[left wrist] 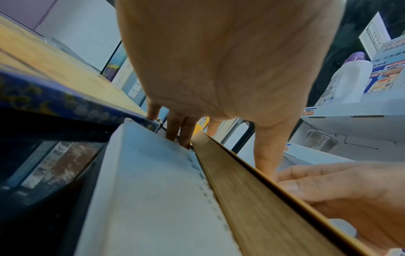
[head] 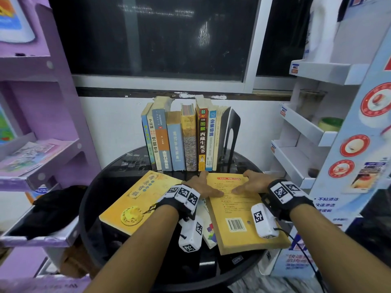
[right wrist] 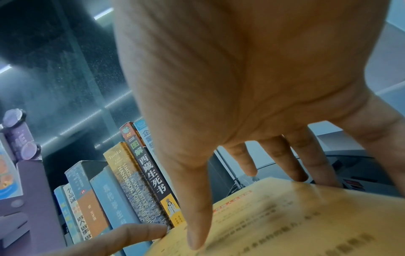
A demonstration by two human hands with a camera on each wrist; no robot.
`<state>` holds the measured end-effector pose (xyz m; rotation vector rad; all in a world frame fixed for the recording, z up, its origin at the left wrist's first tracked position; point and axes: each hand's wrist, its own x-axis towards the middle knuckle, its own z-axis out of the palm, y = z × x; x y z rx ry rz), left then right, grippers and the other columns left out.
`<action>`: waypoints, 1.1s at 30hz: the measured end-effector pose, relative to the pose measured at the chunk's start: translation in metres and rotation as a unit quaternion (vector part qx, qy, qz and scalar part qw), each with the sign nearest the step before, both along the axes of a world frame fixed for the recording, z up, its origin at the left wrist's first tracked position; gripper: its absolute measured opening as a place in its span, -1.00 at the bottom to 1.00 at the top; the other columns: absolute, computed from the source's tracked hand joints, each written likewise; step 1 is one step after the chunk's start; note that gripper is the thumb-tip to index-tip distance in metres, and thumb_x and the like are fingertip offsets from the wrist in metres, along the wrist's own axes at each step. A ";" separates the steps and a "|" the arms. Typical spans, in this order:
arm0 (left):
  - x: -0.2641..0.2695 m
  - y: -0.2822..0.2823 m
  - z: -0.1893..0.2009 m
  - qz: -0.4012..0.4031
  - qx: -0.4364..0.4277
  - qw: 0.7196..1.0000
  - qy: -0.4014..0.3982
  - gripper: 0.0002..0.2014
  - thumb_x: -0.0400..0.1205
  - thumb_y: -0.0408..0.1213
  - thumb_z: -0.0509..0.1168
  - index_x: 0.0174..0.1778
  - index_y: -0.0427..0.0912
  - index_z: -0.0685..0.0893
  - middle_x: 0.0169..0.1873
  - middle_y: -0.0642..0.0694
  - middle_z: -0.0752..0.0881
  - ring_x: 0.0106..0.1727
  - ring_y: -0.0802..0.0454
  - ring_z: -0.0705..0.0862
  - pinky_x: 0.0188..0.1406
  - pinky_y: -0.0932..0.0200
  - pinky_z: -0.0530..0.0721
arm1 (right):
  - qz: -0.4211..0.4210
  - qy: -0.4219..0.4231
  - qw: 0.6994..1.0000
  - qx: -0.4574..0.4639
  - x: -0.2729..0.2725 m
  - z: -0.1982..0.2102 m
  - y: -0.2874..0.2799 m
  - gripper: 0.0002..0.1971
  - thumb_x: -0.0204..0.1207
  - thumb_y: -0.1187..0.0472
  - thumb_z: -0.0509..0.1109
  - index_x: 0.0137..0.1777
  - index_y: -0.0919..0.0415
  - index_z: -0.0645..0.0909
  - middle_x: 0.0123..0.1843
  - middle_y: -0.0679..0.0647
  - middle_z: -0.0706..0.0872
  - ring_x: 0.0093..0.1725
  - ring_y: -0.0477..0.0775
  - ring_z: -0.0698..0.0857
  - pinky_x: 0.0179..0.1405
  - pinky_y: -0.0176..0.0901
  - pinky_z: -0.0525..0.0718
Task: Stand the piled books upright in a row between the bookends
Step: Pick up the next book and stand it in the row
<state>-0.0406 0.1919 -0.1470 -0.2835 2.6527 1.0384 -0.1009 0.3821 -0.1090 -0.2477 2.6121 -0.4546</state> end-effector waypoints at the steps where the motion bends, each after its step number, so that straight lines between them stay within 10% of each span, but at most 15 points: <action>1: -0.002 0.000 -0.001 0.000 0.000 1.000 0.001 0.05 0.15 0.29 0.47 0.53 0.03 0.21 0.28 -0.06 0.61 0.27 -0.08 0.62 0.31 -0.16 0.60 | 0.000 -0.006 1.000 0.002 -0.002 -0.001 0.000 -0.18 0.40 -0.13 0.55 0.57 0.07 0.24 0.34 0.05 0.57 0.23 0.05 0.56 0.29 -0.02 0.56; 7: -0.011 -0.001 -0.006 0.000 0.006 1.000 0.028 0.16 -0.03 0.35 0.45 0.51 0.02 0.25 0.25 -0.04 0.63 0.24 -0.05 0.65 0.29 -0.14 0.63 | -0.004 -0.017 1.000 0.006 -0.009 -0.004 0.000 -0.15 0.35 -0.08 0.60 0.54 0.08 0.23 0.32 0.07 0.57 0.29 0.11 0.59 0.36 0.12 0.58; 13: -0.010 -0.001 -0.004 0.001 0.039 0.997 0.068 -0.01 0.34 -0.08 0.62 0.60 -0.05 0.18 0.30 -0.13 0.60 0.27 -0.07 0.64 0.26 -0.08 0.66 | -0.015 -0.016 1.000 0.014 -0.013 -0.004 -0.004 -0.17 0.28 -0.09 0.65 0.47 0.09 0.30 0.29 0.08 0.60 0.26 0.13 0.62 0.33 0.16 0.62; 22: -0.012 0.004 -0.003 -0.002 0.041 0.989 0.142 0.08 0.32 -0.26 0.64 0.67 0.00 0.09 0.44 -0.13 0.43 0.43 -0.08 0.49 0.42 -0.13 0.53 | -0.060 -0.015 0.998 -0.006 -0.012 -0.005 0.000 -0.17 0.22 -0.12 0.68 0.40 0.13 0.35 0.26 0.07 0.58 0.18 0.08 0.59 0.26 0.04 0.61; 27: -0.011 0.008 0.001 0.000 0.066 0.983 0.172 0.07 0.35 -0.38 0.61 0.67 0.02 0.08 0.49 -0.12 0.37 0.50 -0.09 0.42 0.47 -0.15 0.47 | -0.077 -0.003 0.996 -0.050 -0.020 -0.010 0.008 0.20 -0.22 -0.25 0.77 0.45 0.10 0.32 0.24 0.07 0.62 0.20 0.14 0.64 0.22 0.13 0.67; 33: -0.011 0.010 0.012 0.017 0.119 0.974 0.194 0.07 0.36 -0.49 0.57 0.66 0.09 0.08 0.47 -0.12 0.39 0.48 -0.11 0.44 0.37 -0.22 0.57 | -0.115 0.038 0.985 -0.124 -0.012 0.004 0.016 0.05 0.08 -0.10 0.74 0.49 0.04 0.18 0.25 0.12 0.60 0.23 0.21 0.64 0.22 0.22 0.68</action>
